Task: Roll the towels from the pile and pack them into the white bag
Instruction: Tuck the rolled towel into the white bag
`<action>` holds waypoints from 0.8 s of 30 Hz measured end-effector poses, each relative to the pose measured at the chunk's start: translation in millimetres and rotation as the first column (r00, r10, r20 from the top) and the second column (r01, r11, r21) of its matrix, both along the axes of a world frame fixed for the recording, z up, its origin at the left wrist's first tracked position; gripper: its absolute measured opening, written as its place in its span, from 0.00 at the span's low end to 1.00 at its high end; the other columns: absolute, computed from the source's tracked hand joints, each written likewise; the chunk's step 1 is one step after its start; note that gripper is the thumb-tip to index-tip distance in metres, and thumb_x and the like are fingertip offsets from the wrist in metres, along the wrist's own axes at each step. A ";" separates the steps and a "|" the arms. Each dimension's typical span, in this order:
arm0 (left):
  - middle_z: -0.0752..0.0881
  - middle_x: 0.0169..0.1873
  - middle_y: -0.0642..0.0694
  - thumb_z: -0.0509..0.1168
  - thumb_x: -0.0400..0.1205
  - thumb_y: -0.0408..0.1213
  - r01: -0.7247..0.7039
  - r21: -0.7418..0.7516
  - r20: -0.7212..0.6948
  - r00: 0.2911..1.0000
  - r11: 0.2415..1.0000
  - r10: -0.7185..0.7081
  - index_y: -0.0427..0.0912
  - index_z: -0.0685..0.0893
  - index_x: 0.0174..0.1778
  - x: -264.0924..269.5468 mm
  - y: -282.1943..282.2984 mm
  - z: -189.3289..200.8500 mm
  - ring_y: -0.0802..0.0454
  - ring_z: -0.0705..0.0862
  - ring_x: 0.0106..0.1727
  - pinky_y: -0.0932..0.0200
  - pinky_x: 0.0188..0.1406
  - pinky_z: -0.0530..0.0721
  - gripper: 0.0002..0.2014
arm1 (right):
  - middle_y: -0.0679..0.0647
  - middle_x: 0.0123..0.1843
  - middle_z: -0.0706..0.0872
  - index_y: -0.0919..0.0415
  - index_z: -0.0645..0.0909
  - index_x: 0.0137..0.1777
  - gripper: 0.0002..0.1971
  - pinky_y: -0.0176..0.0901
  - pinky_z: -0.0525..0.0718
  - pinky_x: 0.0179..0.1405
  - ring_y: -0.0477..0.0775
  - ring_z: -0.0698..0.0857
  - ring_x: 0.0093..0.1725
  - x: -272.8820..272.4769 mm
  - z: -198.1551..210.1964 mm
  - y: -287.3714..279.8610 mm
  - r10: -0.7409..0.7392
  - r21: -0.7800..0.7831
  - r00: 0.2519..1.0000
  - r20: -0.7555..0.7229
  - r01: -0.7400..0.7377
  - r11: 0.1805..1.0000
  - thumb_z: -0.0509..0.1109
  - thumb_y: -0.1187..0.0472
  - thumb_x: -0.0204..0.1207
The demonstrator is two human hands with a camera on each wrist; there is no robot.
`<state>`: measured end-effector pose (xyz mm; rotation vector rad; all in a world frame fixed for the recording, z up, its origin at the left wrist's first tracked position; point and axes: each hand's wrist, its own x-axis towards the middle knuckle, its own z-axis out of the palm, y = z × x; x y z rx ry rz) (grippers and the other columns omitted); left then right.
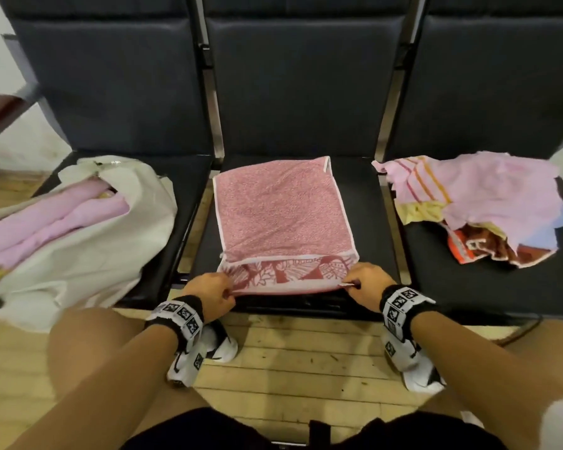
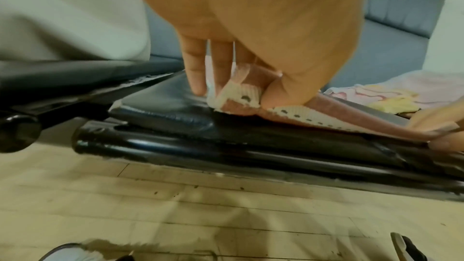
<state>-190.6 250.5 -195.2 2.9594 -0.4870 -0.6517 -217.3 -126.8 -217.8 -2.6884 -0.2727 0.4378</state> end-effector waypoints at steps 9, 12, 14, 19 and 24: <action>0.79 0.57 0.49 0.62 0.82 0.51 -0.004 -0.037 0.132 0.991 0.999 0.008 0.50 0.79 0.59 -30.6 -11.3 -17.2 0.43 0.83 0.56 0.51 0.50 0.83 0.13 | 0.53 0.54 0.87 0.53 0.80 0.60 0.11 0.51 0.84 0.56 0.56 0.85 0.54 -22.9 -7.2 -12.4 -0.127 0.087 0.991 0.029 0.124 0.988 0.72 0.55 0.79; 0.79 0.58 0.47 0.58 0.87 0.49 -0.012 -0.143 0.150 0.988 0.990 0.033 0.48 0.82 0.60 -33.5 -5.0 -26.9 0.41 0.84 0.53 0.48 0.51 0.83 0.12 | 0.49 0.47 0.88 0.54 0.83 0.51 0.04 0.49 0.84 0.54 0.54 0.87 0.49 -23.5 -10.0 -17.6 -0.169 0.194 0.984 0.053 0.156 0.969 0.73 0.56 0.80; 0.81 0.56 0.45 0.56 0.88 0.49 -0.048 -0.220 0.150 0.985 0.974 0.083 0.44 0.85 0.56 -32.9 4.8 -32.8 0.39 0.84 0.51 0.46 0.51 0.82 0.16 | 0.48 0.47 0.90 0.56 0.88 0.50 0.05 0.41 0.81 0.54 0.52 0.88 0.51 -21.8 -9.6 -17.2 -0.199 0.255 0.979 0.051 0.180 0.950 0.72 0.57 0.80; 0.81 0.41 0.46 0.54 0.86 0.53 -0.136 -0.326 0.215 0.953 0.935 0.214 0.42 0.84 0.38 -33.8 11.9 -38.3 0.42 0.80 0.46 0.47 0.45 0.81 0.22 | 0.50 0.52 0.92 0.56 0.91 0.51 0.07 0.43 0.83 0.57 0.51 0.87 0.53 -21.7 -13.9 -10.4 -0.287 0.237 0.957 0.047 0.269 0.934 0.73 0.55 0.80; 0.78 0.39 0.50 0.69 0.80 0.47 -0.314 -0.307 0.201 0.901 0.898 0.384 0.50 0.76 0.30 -28.8 -1.8 -31.8 0.43 0.81 0.45 0.45 0.45 0.82 0.14 | 0.51 0.51 0.88 0.53 0.87 0.53 0.11 0.52 0.84 0.55 0.57 0.84 0.53 -18.9 -15.1 -0.4 -0.309 0.092 0.935 0.175 0.297 0.950 0.76 0.51 0.74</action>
